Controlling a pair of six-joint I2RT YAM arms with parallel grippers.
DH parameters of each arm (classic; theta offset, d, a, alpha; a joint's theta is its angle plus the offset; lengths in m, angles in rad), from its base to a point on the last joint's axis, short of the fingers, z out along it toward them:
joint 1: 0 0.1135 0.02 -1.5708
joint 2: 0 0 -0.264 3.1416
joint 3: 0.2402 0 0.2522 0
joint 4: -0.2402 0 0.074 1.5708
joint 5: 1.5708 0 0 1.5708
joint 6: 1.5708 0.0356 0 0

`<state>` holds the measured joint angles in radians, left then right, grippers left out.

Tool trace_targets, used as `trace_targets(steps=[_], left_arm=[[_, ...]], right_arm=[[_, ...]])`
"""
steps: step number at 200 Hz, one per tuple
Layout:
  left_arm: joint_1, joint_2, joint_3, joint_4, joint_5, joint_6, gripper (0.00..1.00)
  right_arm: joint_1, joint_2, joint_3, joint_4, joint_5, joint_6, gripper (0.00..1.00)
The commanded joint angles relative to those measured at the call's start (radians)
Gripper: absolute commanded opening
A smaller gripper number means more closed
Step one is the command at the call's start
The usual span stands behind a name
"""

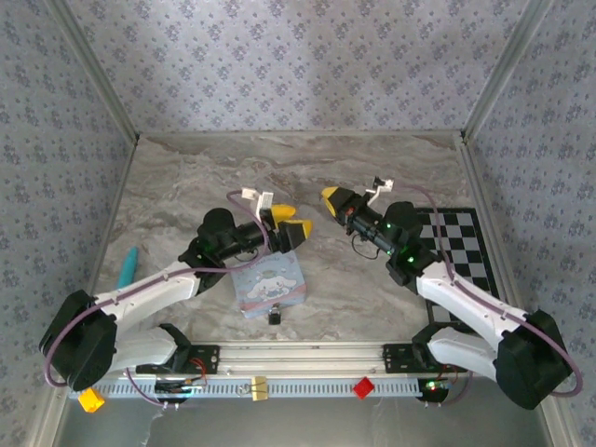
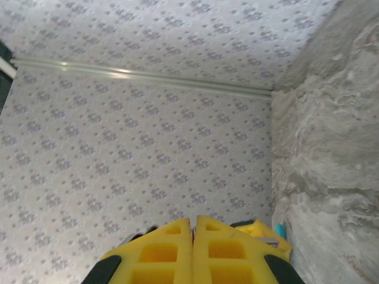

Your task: Unlock a padlock with a key

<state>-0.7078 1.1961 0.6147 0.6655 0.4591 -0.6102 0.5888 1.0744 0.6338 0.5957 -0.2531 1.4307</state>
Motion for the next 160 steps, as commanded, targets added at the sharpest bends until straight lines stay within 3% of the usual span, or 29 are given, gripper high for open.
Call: trace_targets(steps=[1,91,160], left_arm=[[0.010,0.025,0.070,0.051,0.134,0.054,0.98],[0.014,0.126,0.173,0.085,0.200,0.043,0.93],[0.013,0.105,0.184,0.051,0.251,0.031,0.68]], right_arm=[[0.004,0.006,0.041,0.027,-0.063,-0.047,0.00],[0.046,0.047,0.089,0.077,-0.115,-0.072,0.00],[0.014,0.020,0.044,0.009,-0.068,-0.069,0.00]])
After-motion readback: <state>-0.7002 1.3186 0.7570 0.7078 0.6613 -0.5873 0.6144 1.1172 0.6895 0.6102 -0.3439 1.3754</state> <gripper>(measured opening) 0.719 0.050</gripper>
